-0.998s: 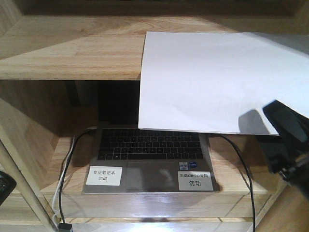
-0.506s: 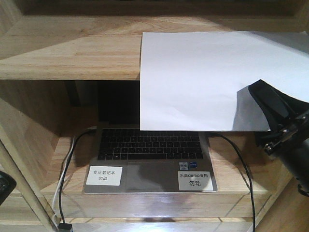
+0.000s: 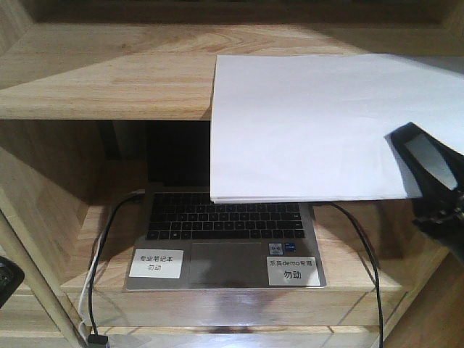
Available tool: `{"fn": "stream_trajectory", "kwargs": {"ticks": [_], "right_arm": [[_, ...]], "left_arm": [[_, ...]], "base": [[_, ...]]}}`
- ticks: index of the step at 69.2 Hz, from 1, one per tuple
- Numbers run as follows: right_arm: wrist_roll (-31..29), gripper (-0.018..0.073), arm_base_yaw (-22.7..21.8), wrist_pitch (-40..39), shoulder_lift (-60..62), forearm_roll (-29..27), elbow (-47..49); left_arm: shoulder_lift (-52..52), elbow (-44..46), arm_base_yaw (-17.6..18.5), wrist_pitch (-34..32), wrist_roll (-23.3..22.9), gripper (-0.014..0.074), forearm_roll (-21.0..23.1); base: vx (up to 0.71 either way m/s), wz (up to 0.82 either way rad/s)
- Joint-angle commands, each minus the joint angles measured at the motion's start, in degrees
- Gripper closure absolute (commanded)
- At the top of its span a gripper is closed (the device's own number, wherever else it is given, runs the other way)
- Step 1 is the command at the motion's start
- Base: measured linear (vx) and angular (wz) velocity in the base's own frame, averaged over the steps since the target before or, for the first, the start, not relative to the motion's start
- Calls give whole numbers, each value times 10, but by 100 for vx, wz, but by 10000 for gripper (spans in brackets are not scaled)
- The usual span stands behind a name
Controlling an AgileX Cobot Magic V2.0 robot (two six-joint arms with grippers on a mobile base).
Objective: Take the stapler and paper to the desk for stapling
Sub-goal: 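Pull the white paper off the shelf with the right gripper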
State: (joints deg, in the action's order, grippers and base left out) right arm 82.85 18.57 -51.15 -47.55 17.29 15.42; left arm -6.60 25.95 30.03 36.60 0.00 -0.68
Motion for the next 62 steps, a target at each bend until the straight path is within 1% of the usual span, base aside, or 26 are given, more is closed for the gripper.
{"fn": "stream_trajectory", "kwargs": {"ticks": [1, 18, 27, 32, 45, 54, 62], "right_arm": [[-31, 566, -2, -4, 33, 15, 14], [-39, 563, -2, 23, 104, 49, 14], [-48, 563, -2, 47, 143, 78, 10], [-50, 562, -2, 50, 164, 66, -12], [-50, 562, -2, 50, 224, 0, -101], [-58, 562, -2, 63, 262, -18, -120], [-66, 562, -2, 86, 279, -22, -119]], "left_arm": [[-6, 17, 3, -70, 0, 603, 3], [-6, 17, 3, -70, 0, 603, 3], [-6, 17, 3, -70, 0, 603, 3], [-6, 17, 3, -70, 0, 603, 3], [-6, 17, 3, -70, 0, 603, 3], [-6, 17, 3, -70, 0, 603, 3], [-6, 17, 3, -70, 0, 603, 3]], "base": [[0, 0], [0, 0], [0, 0], [0, 0], [0, 0], [0, 0], [0, 0]]}}
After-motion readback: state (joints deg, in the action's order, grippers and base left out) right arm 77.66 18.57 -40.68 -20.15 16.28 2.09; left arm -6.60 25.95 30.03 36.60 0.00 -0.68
